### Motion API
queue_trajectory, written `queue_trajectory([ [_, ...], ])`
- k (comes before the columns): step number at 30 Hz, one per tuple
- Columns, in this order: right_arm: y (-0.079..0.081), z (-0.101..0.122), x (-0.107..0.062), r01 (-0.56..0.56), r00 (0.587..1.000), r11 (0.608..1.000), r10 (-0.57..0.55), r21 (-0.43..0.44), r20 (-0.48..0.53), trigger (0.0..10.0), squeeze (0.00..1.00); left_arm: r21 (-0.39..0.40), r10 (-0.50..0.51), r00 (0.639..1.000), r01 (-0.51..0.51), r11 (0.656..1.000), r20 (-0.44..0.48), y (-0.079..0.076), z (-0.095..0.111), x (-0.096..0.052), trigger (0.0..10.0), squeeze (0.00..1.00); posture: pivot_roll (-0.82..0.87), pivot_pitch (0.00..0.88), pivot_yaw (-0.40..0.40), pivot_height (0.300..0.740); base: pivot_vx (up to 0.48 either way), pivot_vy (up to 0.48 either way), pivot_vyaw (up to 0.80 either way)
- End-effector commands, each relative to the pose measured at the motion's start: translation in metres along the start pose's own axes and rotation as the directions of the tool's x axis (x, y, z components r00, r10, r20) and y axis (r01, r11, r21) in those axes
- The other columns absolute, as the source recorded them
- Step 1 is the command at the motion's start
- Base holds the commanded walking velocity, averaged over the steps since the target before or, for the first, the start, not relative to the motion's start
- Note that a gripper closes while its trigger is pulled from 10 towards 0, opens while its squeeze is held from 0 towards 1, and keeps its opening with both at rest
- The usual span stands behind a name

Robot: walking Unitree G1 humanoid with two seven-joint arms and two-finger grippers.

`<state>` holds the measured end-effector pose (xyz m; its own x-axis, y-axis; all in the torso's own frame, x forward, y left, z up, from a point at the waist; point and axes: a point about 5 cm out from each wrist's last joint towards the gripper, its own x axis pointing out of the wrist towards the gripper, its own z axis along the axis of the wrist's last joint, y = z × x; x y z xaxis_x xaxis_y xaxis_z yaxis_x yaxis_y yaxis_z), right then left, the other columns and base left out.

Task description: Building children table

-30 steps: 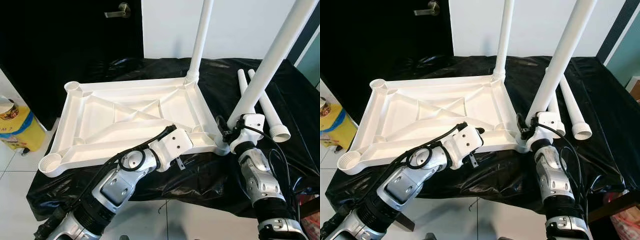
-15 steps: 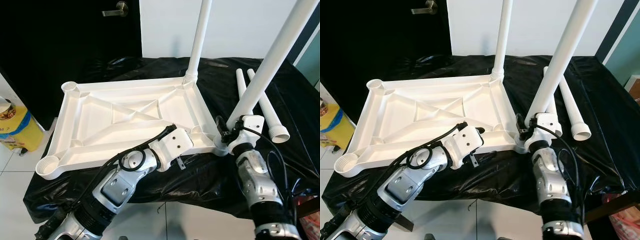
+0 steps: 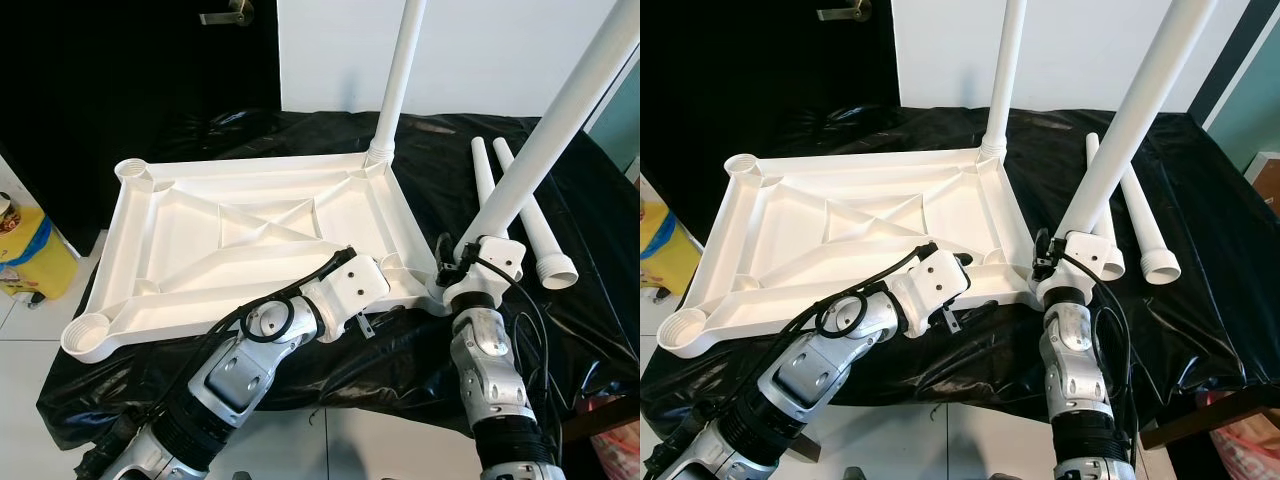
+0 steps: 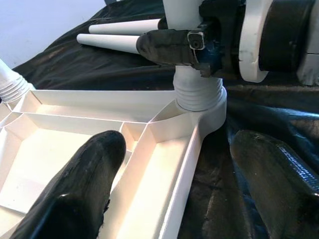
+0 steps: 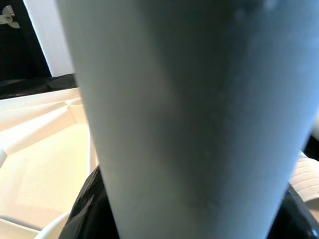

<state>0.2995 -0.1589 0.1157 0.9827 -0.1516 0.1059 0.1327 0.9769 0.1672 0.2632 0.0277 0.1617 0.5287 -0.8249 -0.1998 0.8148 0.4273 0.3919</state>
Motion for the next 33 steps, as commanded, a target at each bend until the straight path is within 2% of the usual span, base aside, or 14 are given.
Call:
queue_trajectory([
  [1,0.003,-0.024,-0.012,-0.018,0.994,1.0,0.02,0.025,-0.11,10.0,1.0,0.011,0.005,1.0,-0.005,1.0,-0.011,0.004,-0.002,0.0,10.0,0.0,0.02,0.034,-0.044,0.74,0.0,0.0,0.0],
  [8,-0.002,-0.007,-0.006,-0.145,0.989,0.989,0.145,0.004,-0.02,10.0,1.0,0.016,0.006,1.0,-0.006,1.0,-0.004,0.004,-0.001,0.002,10.0,0.0,0.01,0.017,-0.046,0.74,0.0,0.0,0.0],
  [12,-0.009,-0.003,-0.004,-0.194,0.981,0.981,0.194,-0.005,-0.014,10.0,1.0,0.02,0.006,1.0,-0.006,1.0,-0.002,0.005,-0.001,0.003,10.0,0.0,0.01,0.012,-0.046,0.74,0.0,0.0,0.0],
  [14,-0.017,0.002,-0.002,-0.267,0.964,0.964,0.266,-0.022,-0.009,10.0,1.0,0.027,0.006,1.0,-0.006,1.0,0.002,0.005,0.0,0.003,10.0,0.0,0.0,0.003,-0.044,0.74,0.0,0.0,0.0],
  [15,-0.021,0.004,0.0,-0.317,0.948,0.948,0.317,-0.031,-0.012,10.0,0.85,0.03,0.004,1.0,-0.004,1.0,0.004,0.005,0.0,0.004,10.0,0.0,0.0,0.0,-0.041,0.74,0.0,0.0,0.0],
  [16,-0.021,0.004,0.0,-0.317,0.948,0.948,0.317,-0.031,-0.012,10.0,0.85,0.03,0.004,1.0,-0.004,1.0,0.004,0.005,0.0,0.004,10.0,0.0,0.0,0.0,-0.041,0.74,0.0,0.0,0.0],
  [17,-0.023,0.006,0.001,-0.351,0.937,0.936,0.35,-0.037,-0.016,10.0,0.12,0.033,0.002,1.0,-0.003,0.999,0.005,0.005,0.0,0.004,10.0,0.0,0.0,0.0,-0.041,0.74,0.0,0.0,0.0],
  [18,-0.023,0.006,0.001,-0.351,0.937,0.936,0.35,-0.037,-0.016,10.0,0.12,0.033,0.002,1.0,-0.003,0.999,0.005,0.005,0.0,0.004,10.0,0.0,0.0,0.0,-0.041,0.74,0.0,0.0,0.0],
  [19,-0.025,0.007,0.003,-0.388,0.922,0.92,0.387,-0.047,-0.023,10.0,0.0,0.035,0.0,1.0,-0.001,0.999,0.006,0.005,0.0,0.005,10.0,0.0,0.0,0.0,-0.04,0.74,0.0,0.0,0.0],
  [22,-0.028,0.007,0.006,-0.419,0.908,0.906,0.417,-0.059,-0.036,10.0,0.0,0.038,-0.001,1.0,0.0,0.999,0.007,0.005,0.0,0.005,10.0,0.0,0.0,0.0,-0.038,0.74,0.0,0.0,0.0],
  [24,-0.031,0.007,0.012,-0.483,0.875,0.87,0.478,-0.096,-0.068,10.0,0.0,0.044,-0.004,1.0,0.003,0.999,0.013,0.005,0.001,0.005,10.0,0.0,0.0,0.0,-0.038,0.74,0.0,0.0,0.0],
  [27,-0.03,0.006,0.015,-0.519,0.855,0.848,0.512,-0.11,-0.088,10.0,0.0,0.044,-0.007,1.0,0.006,0.999,0.017,0.005,0.001,0.005,10.0,0.0,0.0,0.0,-0.036,0.74,0.0,0.0,0.0],
  [30,-0.027,0.003,0.02,-0.592,0.805,0.794,0.576,-0.137,-0.14,10.0,0.0,0.029,-0.011,1.0,0.011,1.0,0.026,0.003,-0.001,0.006,10.0,0.0,0.0,0.0,-0.034,0.74,0.0,0.0,0.0],
  [33,-0.028,0.002,0.023,-0.604,0.796,0.785,0.586,-0.137,-0.152,10.0,0.0,0.026,-0.013,1.0,0.012,1.0,0.028,0.003,-0.002,0.006,10.0,0.0,0.0,0.0,-0.034,0.74,0.0,0.0,0.0],
])
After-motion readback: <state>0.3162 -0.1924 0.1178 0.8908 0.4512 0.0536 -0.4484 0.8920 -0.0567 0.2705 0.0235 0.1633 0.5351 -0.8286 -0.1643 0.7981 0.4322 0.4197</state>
